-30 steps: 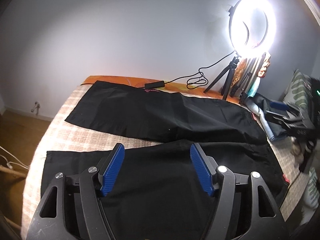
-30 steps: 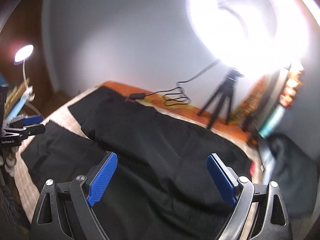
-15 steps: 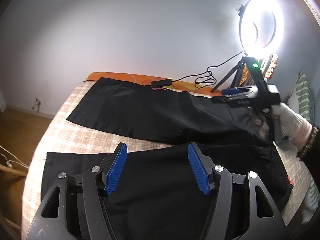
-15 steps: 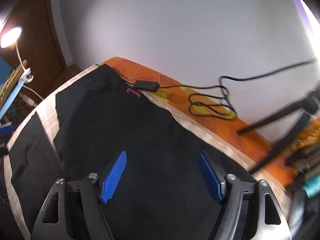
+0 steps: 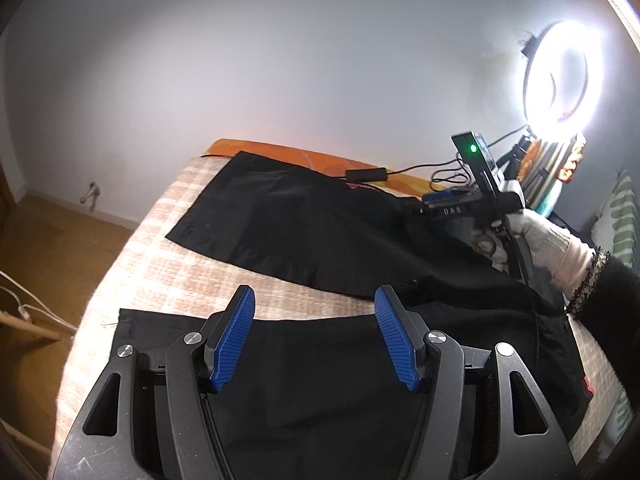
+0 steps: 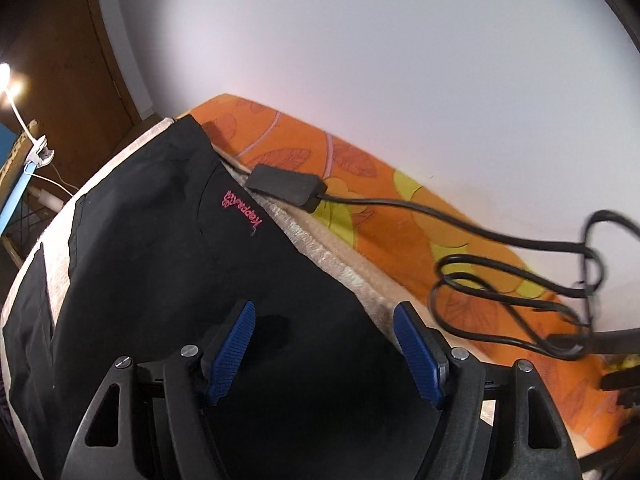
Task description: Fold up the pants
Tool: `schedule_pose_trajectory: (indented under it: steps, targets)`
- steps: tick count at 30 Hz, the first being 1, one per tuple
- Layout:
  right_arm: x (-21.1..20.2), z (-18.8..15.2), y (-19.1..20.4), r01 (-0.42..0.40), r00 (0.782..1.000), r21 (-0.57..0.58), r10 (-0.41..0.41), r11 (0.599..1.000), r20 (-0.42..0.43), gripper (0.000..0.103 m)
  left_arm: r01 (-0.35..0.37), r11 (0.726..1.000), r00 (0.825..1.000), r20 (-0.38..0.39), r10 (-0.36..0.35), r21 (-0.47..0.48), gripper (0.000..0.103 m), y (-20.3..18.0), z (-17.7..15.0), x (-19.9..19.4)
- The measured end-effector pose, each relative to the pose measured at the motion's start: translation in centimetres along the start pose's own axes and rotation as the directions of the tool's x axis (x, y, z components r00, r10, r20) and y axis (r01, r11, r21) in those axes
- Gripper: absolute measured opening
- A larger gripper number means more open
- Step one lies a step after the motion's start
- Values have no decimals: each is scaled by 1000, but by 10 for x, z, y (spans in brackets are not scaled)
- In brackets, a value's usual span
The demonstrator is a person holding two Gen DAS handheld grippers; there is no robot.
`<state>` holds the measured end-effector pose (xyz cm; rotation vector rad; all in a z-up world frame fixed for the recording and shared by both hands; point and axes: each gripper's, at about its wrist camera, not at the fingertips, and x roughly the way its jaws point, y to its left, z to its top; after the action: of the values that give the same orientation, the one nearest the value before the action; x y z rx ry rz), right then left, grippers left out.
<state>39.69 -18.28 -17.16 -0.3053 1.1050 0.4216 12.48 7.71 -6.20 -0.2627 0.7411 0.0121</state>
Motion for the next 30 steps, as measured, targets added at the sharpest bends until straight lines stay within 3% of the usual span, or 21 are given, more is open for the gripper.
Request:
schedule_pose_trajectory:
  steps: [3,5,10,11,16,21,27,30]
  targets:
    - [6,-3,12,22,1000,-45,-22,999,0,72,-6,1000,1000,6,6,-17,62,5,2,-4]
    - [4,-3,19,22,1000,-63,-22,998,6,54,-14,1000,1000,11,14,-24,62,8,4,-5]
    - [-8,-6,35,67,998,-106,-68,992,-7,20,-13,999,1000,23,14,-36,62,15,8,-10]
    - [-14,-6,37,74,997,-108,-75,991,-5,17,-14,999,1000,27,15,-38,62,17,9,-12]
    - [-55,-4,50,89,995,-124,-82,988,59,12,-2,996,999,31,5,-90,62,33,13,-16]
    - [-93,-6,81,161,984,-195,-141,967,113,10,91,975,995,-9,-95,-205,60,49,13,-9]
    - [-150,-30,153,254,960,-357,-188,899,210,7,111,950,993,7,-114,-293,60,69,14,-14]
    - [-177,-46,191,244,958,-400,-157,883,239,7,120,947,993,20,-119,-298,60,72,15,-20]
